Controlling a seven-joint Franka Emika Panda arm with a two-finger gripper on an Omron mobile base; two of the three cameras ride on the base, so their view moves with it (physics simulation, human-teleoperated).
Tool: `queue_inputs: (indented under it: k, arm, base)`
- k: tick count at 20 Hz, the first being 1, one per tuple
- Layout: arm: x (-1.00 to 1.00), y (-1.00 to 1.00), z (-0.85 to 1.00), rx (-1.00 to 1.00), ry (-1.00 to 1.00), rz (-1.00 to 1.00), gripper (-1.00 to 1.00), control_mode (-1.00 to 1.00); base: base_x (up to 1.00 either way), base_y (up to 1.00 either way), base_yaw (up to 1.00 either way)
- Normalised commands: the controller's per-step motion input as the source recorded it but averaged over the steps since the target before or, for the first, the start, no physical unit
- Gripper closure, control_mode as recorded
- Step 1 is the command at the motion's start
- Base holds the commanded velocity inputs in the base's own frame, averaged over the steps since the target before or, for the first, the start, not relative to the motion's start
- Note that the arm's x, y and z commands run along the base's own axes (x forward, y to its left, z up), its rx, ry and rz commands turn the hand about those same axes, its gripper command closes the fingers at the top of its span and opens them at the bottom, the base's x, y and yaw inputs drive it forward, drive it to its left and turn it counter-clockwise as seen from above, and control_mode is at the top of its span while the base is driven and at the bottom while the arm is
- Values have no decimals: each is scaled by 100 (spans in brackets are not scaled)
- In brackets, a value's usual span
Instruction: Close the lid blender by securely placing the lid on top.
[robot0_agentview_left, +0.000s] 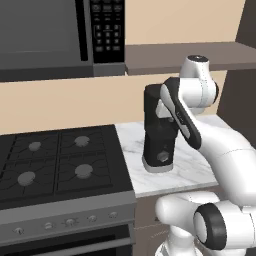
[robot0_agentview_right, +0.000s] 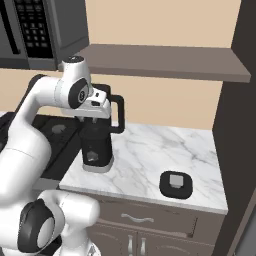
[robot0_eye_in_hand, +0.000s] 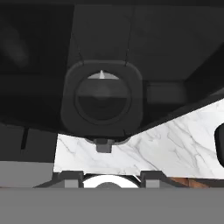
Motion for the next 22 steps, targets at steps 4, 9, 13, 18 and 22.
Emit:
queue_inputs:
  k: [4,9,13,18,22]
  arm:
    - [-34,-41,-13,0,-6,0,-100,-100]
    - [-5,-81,-32,1,-1,-19,-100,-100]
    - [0,-100,-18,1,0,-25,-100,-100]
    - [-1,-100,-20,0,6,-28,-100,-100]
    - [-22,-100,-60,0,-1,-13,-100,-100]
  base:
    - [0,0,0]
    - [0,0,0]
    - [0,0,0]
    - [0,0,0]
    - [0,0,0]
